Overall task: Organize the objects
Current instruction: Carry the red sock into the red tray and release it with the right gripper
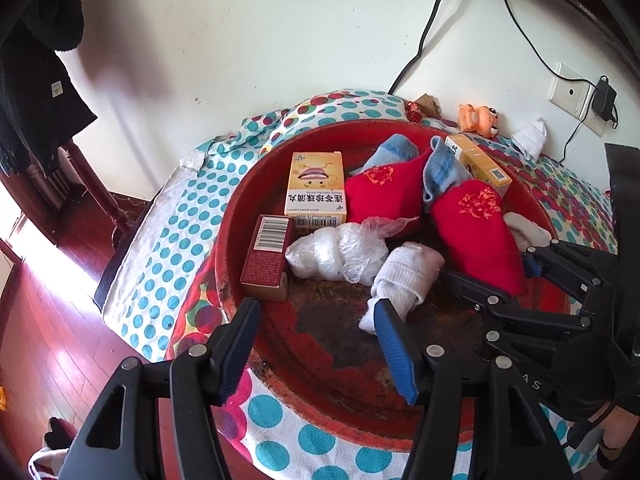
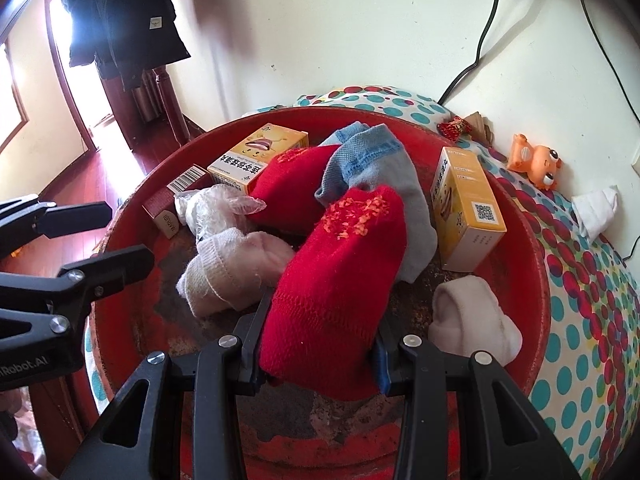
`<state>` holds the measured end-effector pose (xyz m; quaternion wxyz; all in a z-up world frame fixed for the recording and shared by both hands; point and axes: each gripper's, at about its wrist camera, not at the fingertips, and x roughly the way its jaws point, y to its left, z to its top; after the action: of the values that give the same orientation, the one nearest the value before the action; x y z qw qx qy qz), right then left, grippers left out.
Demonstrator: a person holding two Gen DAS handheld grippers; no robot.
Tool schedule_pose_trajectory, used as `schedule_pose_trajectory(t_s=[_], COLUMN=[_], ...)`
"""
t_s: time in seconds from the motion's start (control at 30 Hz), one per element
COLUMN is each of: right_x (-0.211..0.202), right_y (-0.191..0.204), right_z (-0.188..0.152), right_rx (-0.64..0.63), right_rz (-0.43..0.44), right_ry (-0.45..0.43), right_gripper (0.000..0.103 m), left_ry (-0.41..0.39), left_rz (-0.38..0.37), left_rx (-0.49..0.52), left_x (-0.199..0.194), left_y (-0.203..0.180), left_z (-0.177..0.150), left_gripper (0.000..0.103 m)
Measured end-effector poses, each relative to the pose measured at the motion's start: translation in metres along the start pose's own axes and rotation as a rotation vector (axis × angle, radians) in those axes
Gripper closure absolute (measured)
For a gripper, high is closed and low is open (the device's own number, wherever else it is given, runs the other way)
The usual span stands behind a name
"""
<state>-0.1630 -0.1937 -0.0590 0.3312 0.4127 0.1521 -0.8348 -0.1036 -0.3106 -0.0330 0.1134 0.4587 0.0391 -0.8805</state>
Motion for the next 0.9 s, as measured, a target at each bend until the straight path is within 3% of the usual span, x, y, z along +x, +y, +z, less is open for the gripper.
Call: schedule_pose_trajectory(t_s=[0.27, 0.4, 0.53, 0.9], right_x=[0.0, 0.001, -0.003, -0.015], right_y=[0.001, -0.002, -0.002, -0.011], right_z=[-0.001, 0.0, 0.002, 0.001], right_rx=[0.015, 0.039, 0.04, 0.086], right_rz=[-0.005, 0.002, -0.024, -0.091], right_ry=[0.01, 0.016, 0.011, 0.034], right_gripper=[0.061, 0.041, 0.032, 0.004], left_ry=[0.016, 0.021, 0.028, -0.019], left_rz=[-0.002, -0.018, -0.027, 0.032], left_rx=[0.012, 0.002, -0.015, -0.041], left_x=[0.005, 0.005, 0.005, -0.01], left_y=[-0.007, -0.007, -0.007, -0.004], left_z=[-0.003, -0.001, 0.0, 0.006], left_gripper=[0.042, 0.042, 0.042, 0.042])
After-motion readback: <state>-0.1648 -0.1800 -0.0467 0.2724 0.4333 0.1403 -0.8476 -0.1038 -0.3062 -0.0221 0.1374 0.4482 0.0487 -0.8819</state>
